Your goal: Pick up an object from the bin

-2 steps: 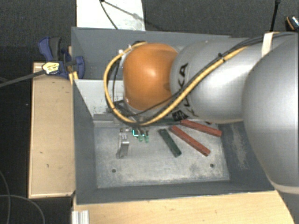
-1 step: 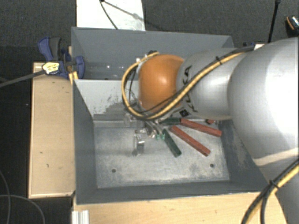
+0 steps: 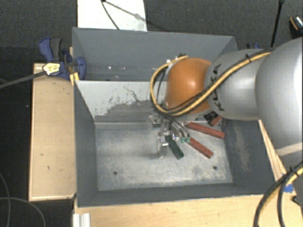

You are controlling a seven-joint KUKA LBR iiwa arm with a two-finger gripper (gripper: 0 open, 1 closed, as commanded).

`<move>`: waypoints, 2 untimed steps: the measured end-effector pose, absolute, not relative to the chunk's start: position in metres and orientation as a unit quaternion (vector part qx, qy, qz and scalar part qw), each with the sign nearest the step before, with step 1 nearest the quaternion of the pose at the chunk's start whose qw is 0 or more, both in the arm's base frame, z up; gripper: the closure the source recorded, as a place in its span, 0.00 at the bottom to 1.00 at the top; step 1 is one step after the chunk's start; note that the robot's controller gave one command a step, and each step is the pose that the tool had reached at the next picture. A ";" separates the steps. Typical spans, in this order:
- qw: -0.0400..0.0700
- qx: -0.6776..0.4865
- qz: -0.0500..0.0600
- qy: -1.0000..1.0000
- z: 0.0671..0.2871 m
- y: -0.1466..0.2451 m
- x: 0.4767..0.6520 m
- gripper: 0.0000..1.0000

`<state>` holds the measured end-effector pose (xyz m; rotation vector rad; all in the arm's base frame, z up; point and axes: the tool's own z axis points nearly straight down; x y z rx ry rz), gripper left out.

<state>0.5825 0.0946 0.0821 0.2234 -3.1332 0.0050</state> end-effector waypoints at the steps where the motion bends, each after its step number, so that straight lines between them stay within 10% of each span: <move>1: 0.000 0.100 0.002 -0.995 0.070 0.003 0.559 0.00; 2: 0.001 0.069 0.001 -0.998 0.070 -0.064 0.527 0.00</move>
Offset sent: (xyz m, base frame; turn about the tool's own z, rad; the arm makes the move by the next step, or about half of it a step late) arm -0.0235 -0.0858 -0.0121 -0.0669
